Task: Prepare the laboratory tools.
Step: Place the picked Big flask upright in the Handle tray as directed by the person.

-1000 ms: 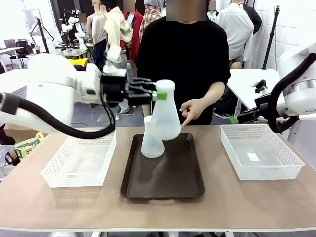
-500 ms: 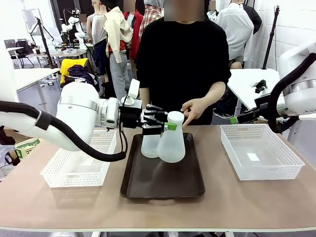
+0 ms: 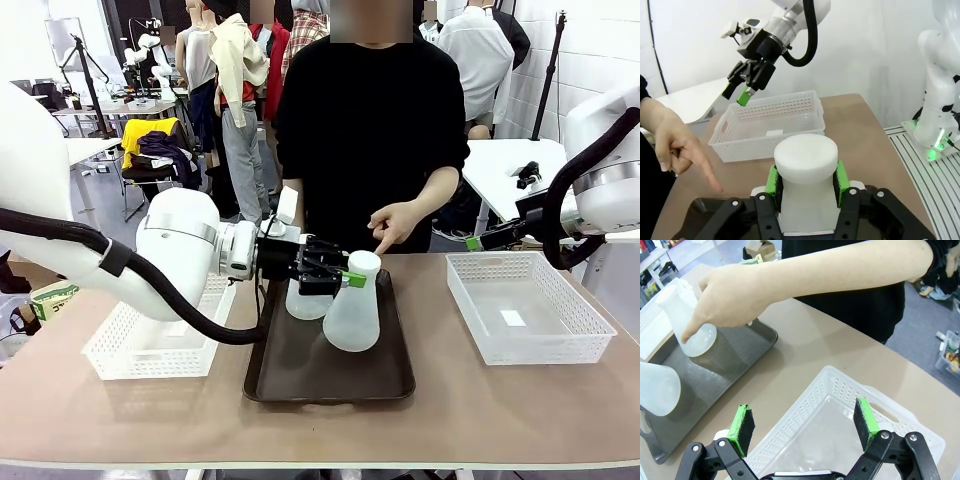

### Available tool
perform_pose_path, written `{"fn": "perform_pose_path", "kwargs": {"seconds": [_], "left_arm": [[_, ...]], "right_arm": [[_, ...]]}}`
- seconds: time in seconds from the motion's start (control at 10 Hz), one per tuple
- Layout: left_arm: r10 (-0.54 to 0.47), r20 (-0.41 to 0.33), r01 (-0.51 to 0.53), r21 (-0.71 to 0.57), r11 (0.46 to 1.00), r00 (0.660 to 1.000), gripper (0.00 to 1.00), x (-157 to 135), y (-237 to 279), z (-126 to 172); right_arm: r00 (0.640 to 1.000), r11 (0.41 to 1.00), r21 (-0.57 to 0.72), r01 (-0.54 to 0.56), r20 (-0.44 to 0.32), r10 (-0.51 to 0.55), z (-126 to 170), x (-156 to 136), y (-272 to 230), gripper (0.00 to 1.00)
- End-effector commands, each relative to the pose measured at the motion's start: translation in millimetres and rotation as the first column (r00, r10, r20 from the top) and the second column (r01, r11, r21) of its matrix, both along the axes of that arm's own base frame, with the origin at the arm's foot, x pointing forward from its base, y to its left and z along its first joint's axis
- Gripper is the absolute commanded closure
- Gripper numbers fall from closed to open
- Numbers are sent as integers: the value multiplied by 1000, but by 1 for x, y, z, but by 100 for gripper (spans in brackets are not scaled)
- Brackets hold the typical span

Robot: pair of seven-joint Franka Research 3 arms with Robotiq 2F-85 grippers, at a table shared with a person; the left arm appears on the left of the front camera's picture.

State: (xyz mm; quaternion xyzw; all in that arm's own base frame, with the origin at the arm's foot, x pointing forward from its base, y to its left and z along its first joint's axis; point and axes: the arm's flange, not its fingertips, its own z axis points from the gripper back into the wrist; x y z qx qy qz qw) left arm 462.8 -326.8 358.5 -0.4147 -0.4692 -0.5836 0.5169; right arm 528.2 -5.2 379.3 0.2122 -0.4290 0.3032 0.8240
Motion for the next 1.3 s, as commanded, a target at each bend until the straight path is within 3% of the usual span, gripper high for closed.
{"fn": "perform_pose_path", "kwargs": {"seconds": [0.0, 0.2, 0.7, 0.8, 1.2], "left_arm": [[6, -22, -5, 42, 999, 1000, 100, 6, -1, -6], [2, -48, 1, 60, 998, 999, 100, 6, 0, -11], [-13, -57, 18, 98, 995, 998, 4, 7, 3, -9], [-13, -68, 21, 110, 994, 998, 0, 6, 4, -9], [-28, -114, 47, 164, 985, 993, 0, 3, 15, -11]], "right_arm": [[1000, 1000, -5, -3, -2, 3, 0, 0, 0, 0], [1000, 1000, -5, -3, -2, 3, 0, 0, 0, 0], [1000, 1000, -5, -3, -2, 3, 0, 0, 0, 0], [1000, 1000, -5, -3, -2, 3, 0, 0, 0, 0], [1000, 1000, -5, -3, -2, 3, 0, 0, 0, 0]]}}
